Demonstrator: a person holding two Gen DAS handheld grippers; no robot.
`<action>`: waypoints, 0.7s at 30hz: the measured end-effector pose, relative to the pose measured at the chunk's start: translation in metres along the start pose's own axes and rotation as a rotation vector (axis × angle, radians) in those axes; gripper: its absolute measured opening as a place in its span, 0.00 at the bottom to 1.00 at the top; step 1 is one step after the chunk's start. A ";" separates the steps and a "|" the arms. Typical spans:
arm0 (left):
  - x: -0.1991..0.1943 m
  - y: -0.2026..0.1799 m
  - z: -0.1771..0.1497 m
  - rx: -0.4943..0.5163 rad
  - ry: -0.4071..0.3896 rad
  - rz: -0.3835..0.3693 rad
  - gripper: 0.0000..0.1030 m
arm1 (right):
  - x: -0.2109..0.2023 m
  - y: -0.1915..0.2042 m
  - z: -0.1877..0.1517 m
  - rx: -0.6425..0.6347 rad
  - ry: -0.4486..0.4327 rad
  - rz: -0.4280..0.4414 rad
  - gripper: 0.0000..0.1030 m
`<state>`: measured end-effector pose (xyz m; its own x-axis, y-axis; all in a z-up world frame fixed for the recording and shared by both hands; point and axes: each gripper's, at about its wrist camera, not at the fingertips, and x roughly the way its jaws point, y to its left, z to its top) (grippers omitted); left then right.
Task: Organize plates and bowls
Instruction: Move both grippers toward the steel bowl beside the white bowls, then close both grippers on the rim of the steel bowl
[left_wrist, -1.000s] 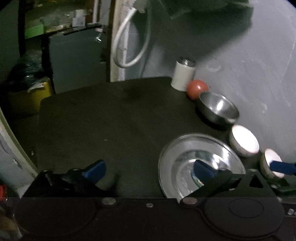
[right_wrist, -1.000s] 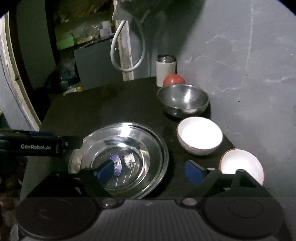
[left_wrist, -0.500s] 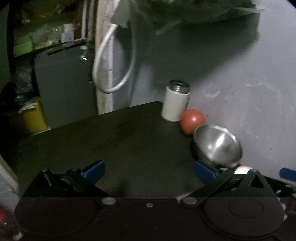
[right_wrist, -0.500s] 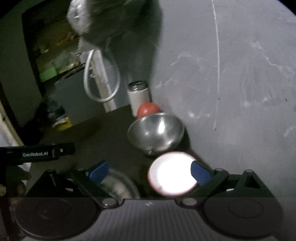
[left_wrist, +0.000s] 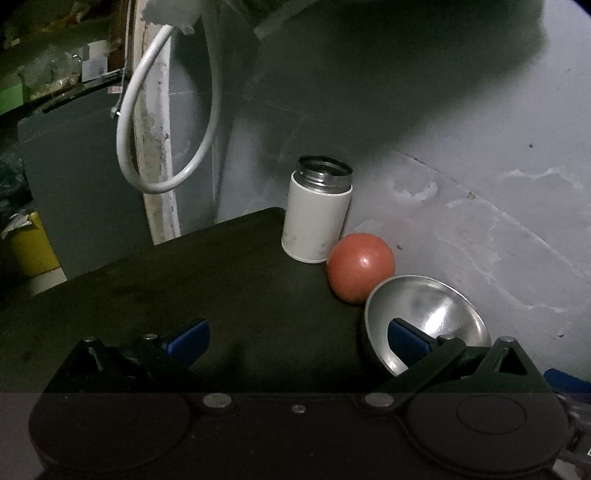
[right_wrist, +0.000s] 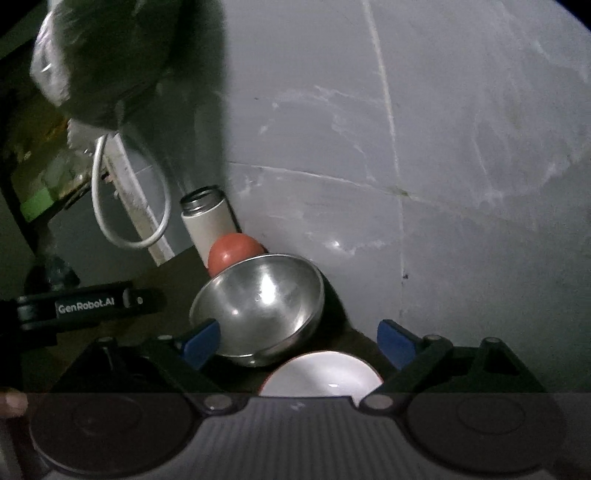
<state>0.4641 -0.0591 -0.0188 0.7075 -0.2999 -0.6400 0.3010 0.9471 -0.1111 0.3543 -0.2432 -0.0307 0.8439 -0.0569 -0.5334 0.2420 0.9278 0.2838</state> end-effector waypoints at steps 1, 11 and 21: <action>0.002 0.000 0.000 -0.002 0.002 0.002 0.99 | 0.003 -0.003 0.000 0.025 0.005 0.005 0.89; 0.016 -0.003 -0.001 -0.020 0.025 -0.009 0.99 | 0.020 -0.010 -0.003 0.094 0.030 0.038 0.75; 0.025 -0.007 -0.002 -0.055 0.046 -0.033 0.99 | 0.023 -0.013 -0.006 0.081 0.037 0.024 0.72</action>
<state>0.4781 -0.0730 -0.0358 0.6673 -0.3267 -0.6693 0.2870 0.9421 -0.1736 0.3677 -0.2542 -0.0509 0.8323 -0.0201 -0.5540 0.2613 0.8956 0.3599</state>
